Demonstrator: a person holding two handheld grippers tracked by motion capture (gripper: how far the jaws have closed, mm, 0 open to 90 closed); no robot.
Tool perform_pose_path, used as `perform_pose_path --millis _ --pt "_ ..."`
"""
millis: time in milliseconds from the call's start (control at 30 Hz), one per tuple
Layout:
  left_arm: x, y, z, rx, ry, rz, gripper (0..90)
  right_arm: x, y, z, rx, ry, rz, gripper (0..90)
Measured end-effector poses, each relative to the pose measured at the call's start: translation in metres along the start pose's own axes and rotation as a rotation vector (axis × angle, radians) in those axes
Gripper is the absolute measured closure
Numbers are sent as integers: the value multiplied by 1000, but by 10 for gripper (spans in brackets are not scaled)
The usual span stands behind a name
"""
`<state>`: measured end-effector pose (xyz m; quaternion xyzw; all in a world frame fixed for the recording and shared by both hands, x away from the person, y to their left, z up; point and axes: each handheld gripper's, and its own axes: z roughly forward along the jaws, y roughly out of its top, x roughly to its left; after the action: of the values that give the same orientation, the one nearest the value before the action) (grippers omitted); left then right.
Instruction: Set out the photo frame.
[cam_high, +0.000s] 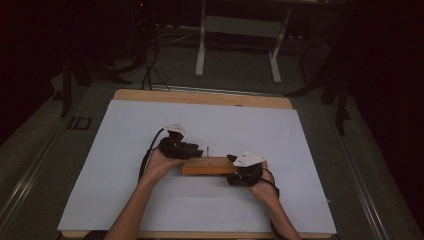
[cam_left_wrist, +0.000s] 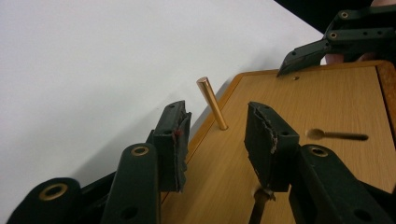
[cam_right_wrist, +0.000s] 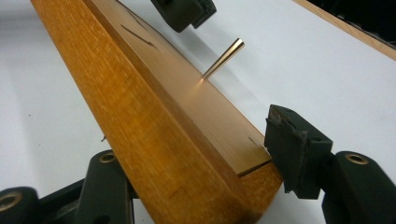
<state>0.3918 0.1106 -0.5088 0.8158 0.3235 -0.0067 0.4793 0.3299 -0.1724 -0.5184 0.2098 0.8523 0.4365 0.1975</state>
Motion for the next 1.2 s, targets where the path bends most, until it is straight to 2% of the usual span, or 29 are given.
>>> perform_pose_path --millis 67,100,133,300,433,633,733,867,1067,1200 --pt "-2 -3 -4 -8 29 17 586 0 0 0 0 0 1 404" --pt "-2 -3 -4 -8 29 17 586 0 0 0 1 1 1 405" --pt "-6 -5 -7 -20 58 33 586 0 0 0 1 1 1 405" --pt "-12 -12 -15 -44 117 67 586 0 0 0 1 0 3 405" --pt "-12 -19 -22 -60 151 74 586 0 0 0 2 0 5 407" --pt "-10 -32 -33 -98 206 62 591 0 0 -1 1 2 8 410" --pt "-11 -34 -36 -98 226 65 594 1 0 -1 2 -1 8 412" --pt "-13 -39 -38 -80 263 90 593 0 0 -2 0 -2 8 416" --pt "-16 -44 -43 -98 291 103 596 0 0 -2 0 -2 7 416" --pt "-18 -50 -46 -79 310 112 594 0 0 -2 0 -2 11 418"
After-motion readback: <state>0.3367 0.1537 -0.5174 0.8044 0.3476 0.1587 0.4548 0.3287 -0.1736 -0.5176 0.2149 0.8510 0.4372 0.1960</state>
